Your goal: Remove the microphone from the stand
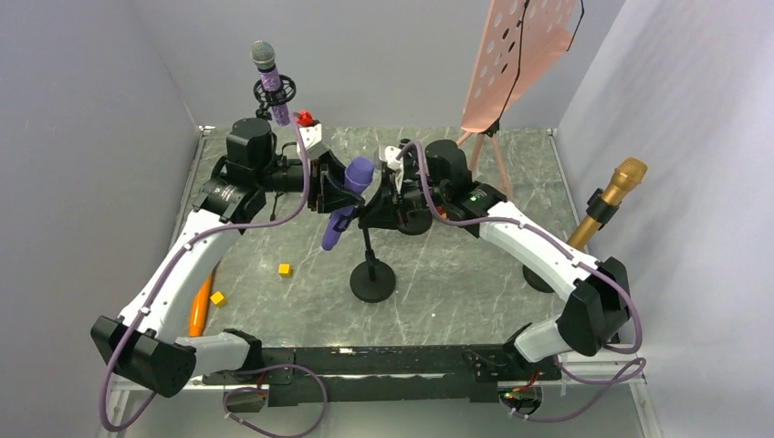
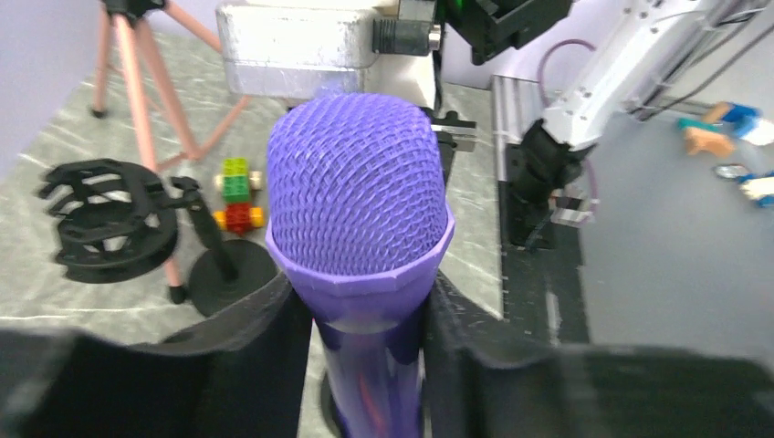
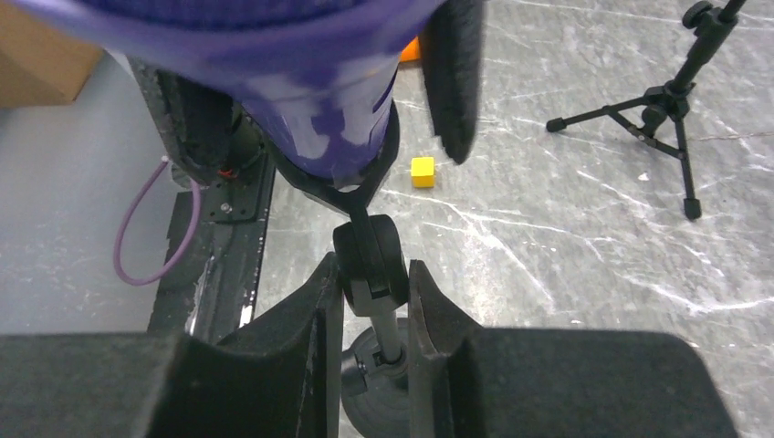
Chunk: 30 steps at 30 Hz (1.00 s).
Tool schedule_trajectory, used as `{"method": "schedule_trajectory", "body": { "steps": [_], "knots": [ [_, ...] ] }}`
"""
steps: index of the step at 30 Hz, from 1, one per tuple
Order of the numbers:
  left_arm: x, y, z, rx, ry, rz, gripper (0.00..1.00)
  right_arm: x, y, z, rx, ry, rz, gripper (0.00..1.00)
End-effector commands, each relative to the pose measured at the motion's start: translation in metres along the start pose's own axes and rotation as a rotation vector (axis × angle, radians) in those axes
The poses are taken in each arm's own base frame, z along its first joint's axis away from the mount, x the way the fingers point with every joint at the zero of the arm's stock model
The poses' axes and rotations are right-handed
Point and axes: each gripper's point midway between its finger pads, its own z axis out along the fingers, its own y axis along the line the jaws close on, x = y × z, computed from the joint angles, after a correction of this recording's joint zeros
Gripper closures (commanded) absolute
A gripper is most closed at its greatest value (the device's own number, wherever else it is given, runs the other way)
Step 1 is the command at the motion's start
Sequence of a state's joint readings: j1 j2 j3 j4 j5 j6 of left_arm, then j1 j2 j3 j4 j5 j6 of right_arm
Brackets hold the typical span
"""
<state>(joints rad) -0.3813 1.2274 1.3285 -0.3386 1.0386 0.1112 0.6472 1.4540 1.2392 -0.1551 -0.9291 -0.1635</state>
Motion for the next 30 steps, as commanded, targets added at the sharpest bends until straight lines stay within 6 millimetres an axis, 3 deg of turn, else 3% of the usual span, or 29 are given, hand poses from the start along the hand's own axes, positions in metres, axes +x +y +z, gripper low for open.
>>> {"method": "schedule_trajectory", "body": {
  "steps": [1, 2, 3, 4, 12, 17, 23, 27, 30],
  "knots": [
    [-0.005, -0.025, 0.0, 0.154, -0.027, -0.016, 0.64, -0.003, -0.015, -0.01, 0.125, -0.009, -0.082, 1.0],
    [-0.005, -0.028, 0.0, 0.167, -0.032, -0.018, 0.74, 0.001, -0.015, -0.011, 0.134, -0.003, -0.078, 1.0],
    [-0.006, -0.031, -0.001, 0.171, -0.039, -0.013, 0.91, 0.004, -0.015, -0.011, 0.139, 0.002, -0.072, 1.0],
    [-0.008, -0.031, -0.003, 0.161, -0.048, -0.003, 1.0, 0.007, -0.014, -0.012, 0.138, 0.005, -0.067, 1.0],
    [-0.05, -0.009, -0.03, 0.037, -0.158, 0.065, 1.0, 0.03, -0.015, -0.022, 0.165, 0.025, -0.014, 1.0],
    [-0.103, 0.011, -0.072, -0.114, -0.255, 0.132, 1.0, 0.042, -0.016, -0.027, 0.168, 0.038, 0.015, 1.0],
    [-0.158, 0.012, -0.122, -0.286, -0.333, 0.258, 1.0, 0.049, -0.019, -0.027, 0.168, 0.05, 0.029, 1.0],
    [-0.158, 0.013, -0.147, -0.401, -0.306, 0.316, 1.0, 0.046, -0.019, -0.027, 0.158, 0.052, 0.016, 1.0],
    [-0.128, 0.026, -0.159, -0.514, -0.237, 0.304, 1.0, 0.043, -0.018, -0.028, 0.159, 0.049, 0.007, 0.99]
  ]
}}
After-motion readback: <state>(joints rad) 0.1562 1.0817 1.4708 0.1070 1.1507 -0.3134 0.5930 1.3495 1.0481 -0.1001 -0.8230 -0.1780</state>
